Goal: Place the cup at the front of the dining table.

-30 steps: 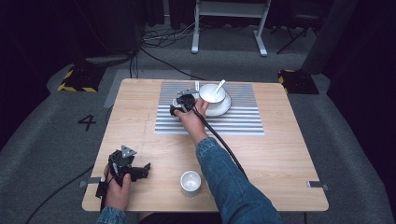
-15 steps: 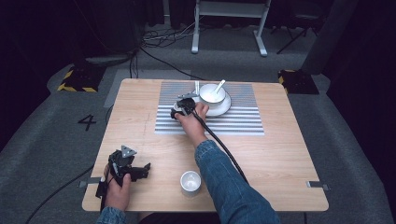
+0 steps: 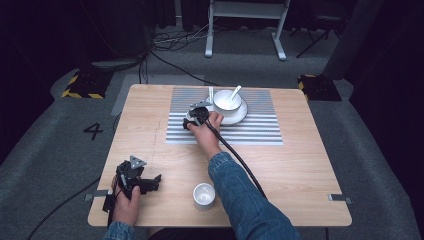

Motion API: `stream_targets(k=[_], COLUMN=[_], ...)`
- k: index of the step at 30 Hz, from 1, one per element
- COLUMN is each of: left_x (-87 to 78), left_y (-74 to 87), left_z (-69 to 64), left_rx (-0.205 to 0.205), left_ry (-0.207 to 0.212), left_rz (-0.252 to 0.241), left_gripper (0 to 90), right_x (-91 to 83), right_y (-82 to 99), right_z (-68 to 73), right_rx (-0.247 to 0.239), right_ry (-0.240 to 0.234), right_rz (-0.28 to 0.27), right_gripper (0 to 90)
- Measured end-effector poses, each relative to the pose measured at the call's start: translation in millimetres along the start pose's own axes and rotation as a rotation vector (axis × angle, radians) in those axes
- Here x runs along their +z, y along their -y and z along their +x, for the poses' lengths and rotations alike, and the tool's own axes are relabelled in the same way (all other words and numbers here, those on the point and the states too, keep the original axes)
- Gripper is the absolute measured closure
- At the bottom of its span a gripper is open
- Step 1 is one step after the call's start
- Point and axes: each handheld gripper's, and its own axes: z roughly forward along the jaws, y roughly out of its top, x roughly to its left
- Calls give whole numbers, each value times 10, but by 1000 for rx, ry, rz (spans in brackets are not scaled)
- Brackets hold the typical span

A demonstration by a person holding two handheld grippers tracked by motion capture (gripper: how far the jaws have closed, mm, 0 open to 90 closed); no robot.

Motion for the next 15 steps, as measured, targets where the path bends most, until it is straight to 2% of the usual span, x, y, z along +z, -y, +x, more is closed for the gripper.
stream_targets(k=[4, 8, 15], left_x=[1, 7, 6], left_y=[-1, -5, -4], left_z=[0, 0, -1], left_rx=[-1, -2, -4], left_ry=[-1, -3, -2], left_rz=[0, -2, -1], left_gripper=[0, 0, 0], right_x=[-23, -83, -322], right_y=[-11, -31, -134], right_z=[5, 24, -22], right_rx=[-19, -16, -16], right_ry=[5, 7, 10], right_rz=[-3, -12, -42], right_gripper=[243, 226, 223])
